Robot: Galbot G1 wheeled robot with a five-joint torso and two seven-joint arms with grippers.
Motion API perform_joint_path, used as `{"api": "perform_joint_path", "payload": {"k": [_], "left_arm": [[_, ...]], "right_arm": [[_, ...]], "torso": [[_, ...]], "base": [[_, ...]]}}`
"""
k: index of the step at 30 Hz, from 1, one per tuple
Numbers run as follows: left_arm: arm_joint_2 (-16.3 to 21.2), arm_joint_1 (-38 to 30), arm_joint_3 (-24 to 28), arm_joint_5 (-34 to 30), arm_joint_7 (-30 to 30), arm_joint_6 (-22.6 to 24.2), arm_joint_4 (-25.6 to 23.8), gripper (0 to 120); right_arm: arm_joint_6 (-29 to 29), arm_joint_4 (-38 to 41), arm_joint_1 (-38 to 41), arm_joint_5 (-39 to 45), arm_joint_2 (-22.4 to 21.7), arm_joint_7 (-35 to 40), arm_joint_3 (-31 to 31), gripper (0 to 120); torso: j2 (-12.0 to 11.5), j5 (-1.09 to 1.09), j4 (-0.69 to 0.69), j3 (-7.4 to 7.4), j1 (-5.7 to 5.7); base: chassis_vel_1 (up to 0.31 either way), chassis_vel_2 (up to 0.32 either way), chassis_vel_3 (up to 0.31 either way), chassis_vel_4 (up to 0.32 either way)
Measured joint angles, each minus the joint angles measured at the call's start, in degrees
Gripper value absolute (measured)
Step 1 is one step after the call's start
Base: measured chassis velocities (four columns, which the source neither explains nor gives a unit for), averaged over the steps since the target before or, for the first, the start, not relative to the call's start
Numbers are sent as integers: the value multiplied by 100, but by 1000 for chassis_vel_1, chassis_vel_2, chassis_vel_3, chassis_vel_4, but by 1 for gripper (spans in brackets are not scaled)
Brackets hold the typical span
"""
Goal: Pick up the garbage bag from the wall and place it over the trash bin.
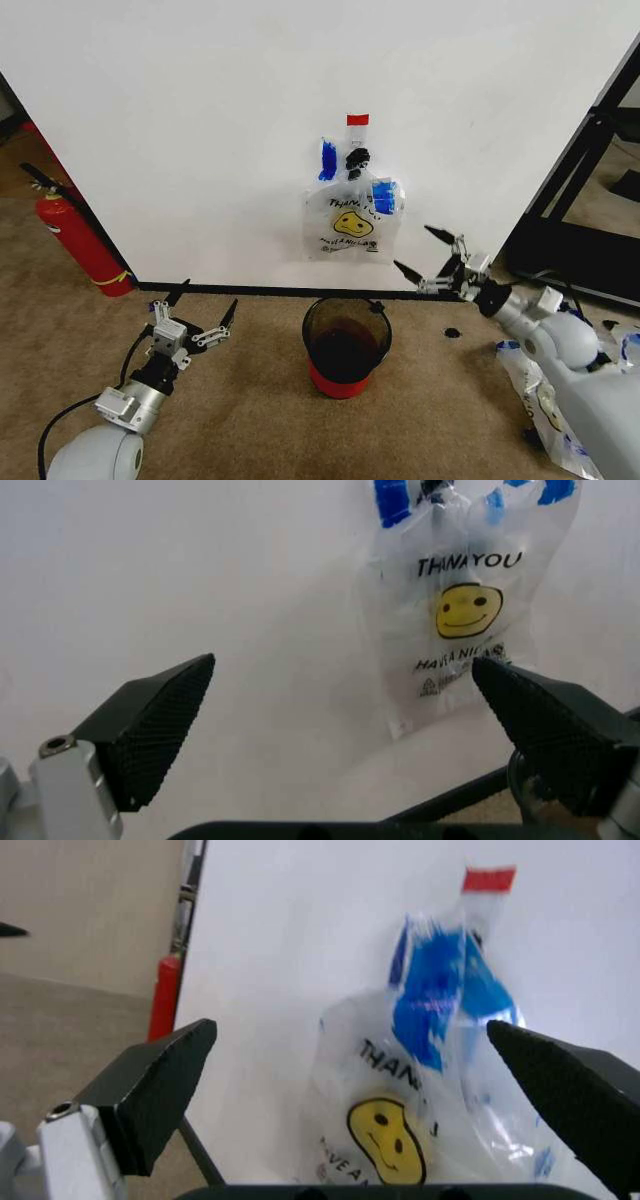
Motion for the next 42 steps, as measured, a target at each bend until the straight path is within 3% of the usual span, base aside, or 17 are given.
{"api": "perform_joint_path", "payload": {"k": [10,13,21,30,33,38,42], "left_arm": [[11,71,-137,-7,1,-5,-44,100],[3,72,-141,-7,0,-7,-38,100],[-62,42,-135,6,-2,-23,41,100],[-20,11,-122,9,-4,-27,83,100],[-6,7,-119,9,-4,-27,86,100],[48,-4,-121,3,-4,-27,111,100],[73,-9,-126,-7,-5,-32,135,100]], "right_arm": [[235,-1329,1432,-1,479,348,-982,100],[238,-1385,1516,27,516,347,-1042,98],[111,-1855,2029,80,651,65,-1379,68],[44,-1867,2035,154,670,-81,-1374,35],[43,-1878,2035,156,671,-82,-1371,30],[45,-1926,2039,232,605,-212,-1323,7],[18,-1956,2005,295,469,-606,-1225,0]], "torso": [[-1,1,1,1,0],[-1,1,1,1,1],[-1,1,0,0,1],[-1,2,0,0,0],[-1,1,0,0,0],[-1,2,0,0,0],[-1,1,0,0,0]], "base": [[0,0,0,0],[0,0,0,0],[0,0,0,0],[0,0,0,0],[0,0,0,0],[0,0,0,0],[0,0,0,0]]}}
